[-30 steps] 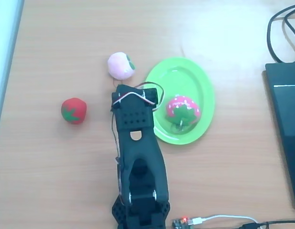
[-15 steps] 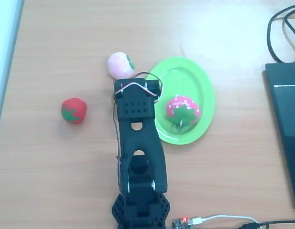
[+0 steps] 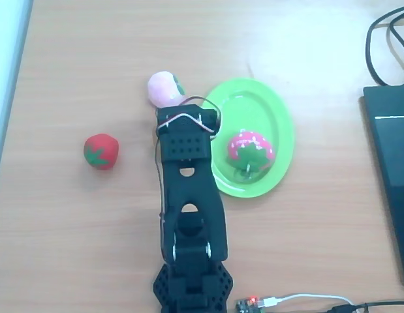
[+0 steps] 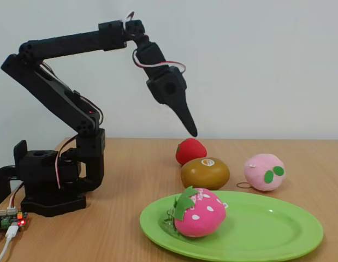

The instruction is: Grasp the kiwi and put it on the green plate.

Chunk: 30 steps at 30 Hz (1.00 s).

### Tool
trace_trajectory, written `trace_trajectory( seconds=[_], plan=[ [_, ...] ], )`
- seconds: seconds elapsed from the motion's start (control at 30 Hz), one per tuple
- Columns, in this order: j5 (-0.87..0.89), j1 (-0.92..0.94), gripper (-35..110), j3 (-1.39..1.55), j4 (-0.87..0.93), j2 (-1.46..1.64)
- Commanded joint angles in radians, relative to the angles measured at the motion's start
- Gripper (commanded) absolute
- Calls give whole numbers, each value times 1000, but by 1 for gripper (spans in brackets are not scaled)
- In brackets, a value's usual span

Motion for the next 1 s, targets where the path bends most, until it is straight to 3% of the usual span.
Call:
trace_trajectory(
  seconds=[0.0,0.5,0.97],
  plan=[
    [-23,11,26,25,-14,8],
    [-78,31,35,95,-26,-5],
    [-118,63,36,161,-202,-87]
  ],
)
